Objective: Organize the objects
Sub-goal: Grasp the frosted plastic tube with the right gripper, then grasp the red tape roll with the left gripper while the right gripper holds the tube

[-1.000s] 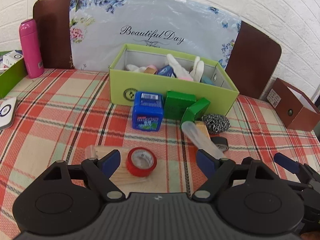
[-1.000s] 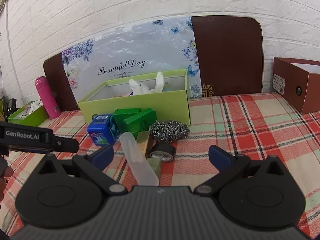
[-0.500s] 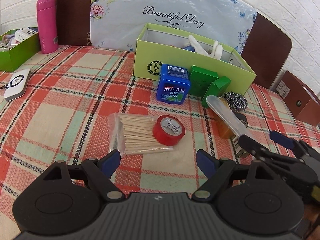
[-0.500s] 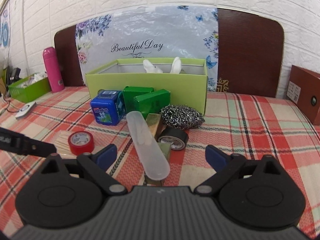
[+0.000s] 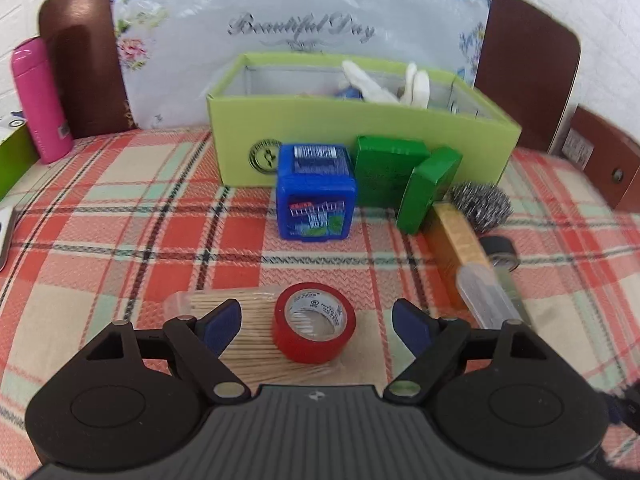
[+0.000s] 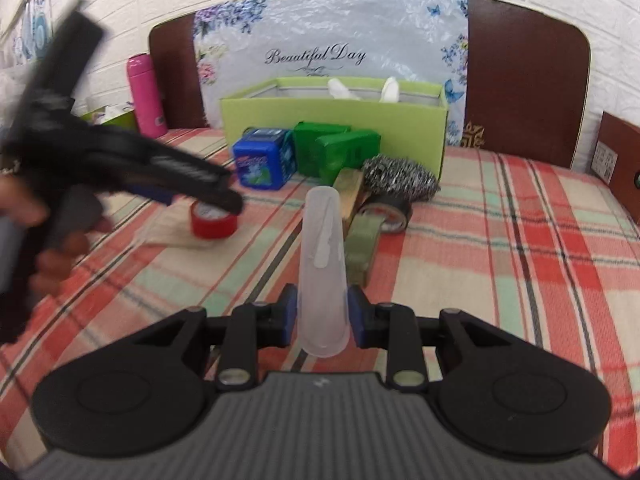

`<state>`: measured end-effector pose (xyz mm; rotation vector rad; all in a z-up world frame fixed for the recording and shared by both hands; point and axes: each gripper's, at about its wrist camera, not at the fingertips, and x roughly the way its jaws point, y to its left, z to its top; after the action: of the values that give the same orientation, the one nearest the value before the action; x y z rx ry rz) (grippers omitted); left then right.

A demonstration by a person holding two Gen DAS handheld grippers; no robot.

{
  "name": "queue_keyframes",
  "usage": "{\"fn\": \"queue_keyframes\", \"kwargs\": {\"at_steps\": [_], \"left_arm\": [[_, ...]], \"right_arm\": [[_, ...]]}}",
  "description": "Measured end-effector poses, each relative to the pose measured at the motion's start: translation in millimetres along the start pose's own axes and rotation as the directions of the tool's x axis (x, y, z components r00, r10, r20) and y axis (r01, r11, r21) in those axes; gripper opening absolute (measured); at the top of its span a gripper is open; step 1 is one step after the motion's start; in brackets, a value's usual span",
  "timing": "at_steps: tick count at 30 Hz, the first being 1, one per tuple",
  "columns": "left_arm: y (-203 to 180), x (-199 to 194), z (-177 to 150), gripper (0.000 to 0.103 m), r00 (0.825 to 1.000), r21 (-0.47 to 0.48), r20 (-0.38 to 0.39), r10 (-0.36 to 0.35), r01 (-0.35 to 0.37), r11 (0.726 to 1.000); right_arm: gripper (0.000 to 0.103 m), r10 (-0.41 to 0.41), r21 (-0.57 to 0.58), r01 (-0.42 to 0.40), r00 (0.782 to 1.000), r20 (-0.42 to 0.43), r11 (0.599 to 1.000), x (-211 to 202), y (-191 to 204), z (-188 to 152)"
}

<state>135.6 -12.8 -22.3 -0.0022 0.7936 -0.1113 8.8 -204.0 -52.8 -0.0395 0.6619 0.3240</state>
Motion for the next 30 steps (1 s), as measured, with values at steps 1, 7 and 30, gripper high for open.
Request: {"fn": "queue_keyframes", "kwargs": {"at_steps": [1,7,30], "left_arm": [[0.0,5.8,-0.7,0.074,1.000,0.009,-0.020,0.001,-0.001,1.000],[8.5,-15.4,-16.5,0.050,0.997,0.008,-0.023,-0.074,0.074,0.997],[7.6,-60.1,-74.0,0.060,0.992,0.011,-0.061,-0.111,0.112,0.994]], "right_arm": [[0.027,0.019,0.005,-0.019,1.000,-0.017,1.000,-4.7,0.9,-3.9],[0.027,0.109,0.060,-0.104,0.991,-0.082,0.993,-23.8,1.8,-24.4],[0.031,0.049,-0.046,-0.054,0.992,-0.113,0.997,-4.4,17.9,-15.7]]}}
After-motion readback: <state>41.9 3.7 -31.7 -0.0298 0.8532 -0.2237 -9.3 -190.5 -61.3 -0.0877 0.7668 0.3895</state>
